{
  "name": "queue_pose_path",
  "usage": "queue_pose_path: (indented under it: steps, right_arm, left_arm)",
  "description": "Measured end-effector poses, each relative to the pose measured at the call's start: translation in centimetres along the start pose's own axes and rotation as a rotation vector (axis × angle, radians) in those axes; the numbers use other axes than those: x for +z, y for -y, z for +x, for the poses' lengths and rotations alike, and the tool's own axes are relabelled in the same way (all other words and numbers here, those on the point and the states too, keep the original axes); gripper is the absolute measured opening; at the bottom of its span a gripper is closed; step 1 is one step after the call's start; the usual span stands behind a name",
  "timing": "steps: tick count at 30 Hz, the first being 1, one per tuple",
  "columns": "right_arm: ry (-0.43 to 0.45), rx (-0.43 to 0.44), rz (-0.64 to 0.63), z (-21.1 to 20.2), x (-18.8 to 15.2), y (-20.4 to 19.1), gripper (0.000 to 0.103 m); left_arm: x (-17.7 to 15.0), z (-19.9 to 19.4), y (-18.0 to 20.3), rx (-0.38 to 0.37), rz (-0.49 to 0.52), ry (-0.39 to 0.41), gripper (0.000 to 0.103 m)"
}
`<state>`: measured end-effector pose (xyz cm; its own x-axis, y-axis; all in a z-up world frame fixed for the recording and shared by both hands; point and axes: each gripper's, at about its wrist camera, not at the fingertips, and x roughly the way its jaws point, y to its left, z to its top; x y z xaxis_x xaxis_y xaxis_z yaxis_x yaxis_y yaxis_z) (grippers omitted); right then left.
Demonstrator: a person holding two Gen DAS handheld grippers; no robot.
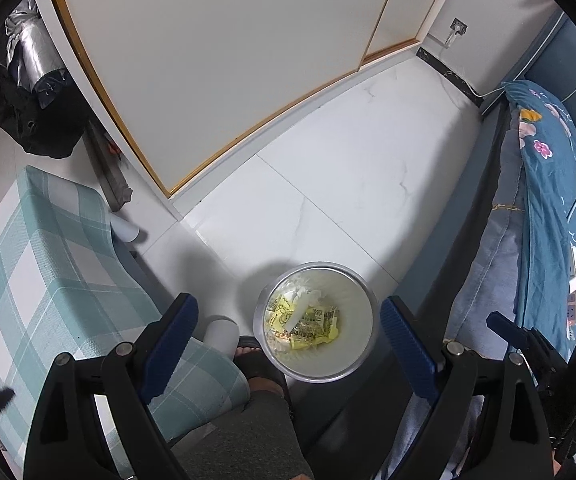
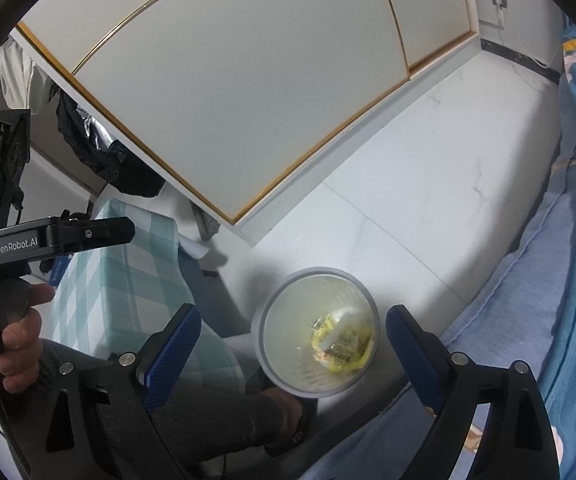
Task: Collect trash
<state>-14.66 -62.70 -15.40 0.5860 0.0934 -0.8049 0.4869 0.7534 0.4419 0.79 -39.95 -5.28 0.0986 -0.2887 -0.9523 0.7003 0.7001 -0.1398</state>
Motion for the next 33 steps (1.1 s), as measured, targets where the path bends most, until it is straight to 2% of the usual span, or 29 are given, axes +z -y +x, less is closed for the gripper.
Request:
queue_pose_path:
  steps: [33]
  right_arm:
    - [0.008, -0.005, 0.005, -0.41, 0.00, 0.43, 0.095]
  left_arm:
    - [0.06, -0.40, -0.13, -0.013, 0.001, 0.007, 0.091]
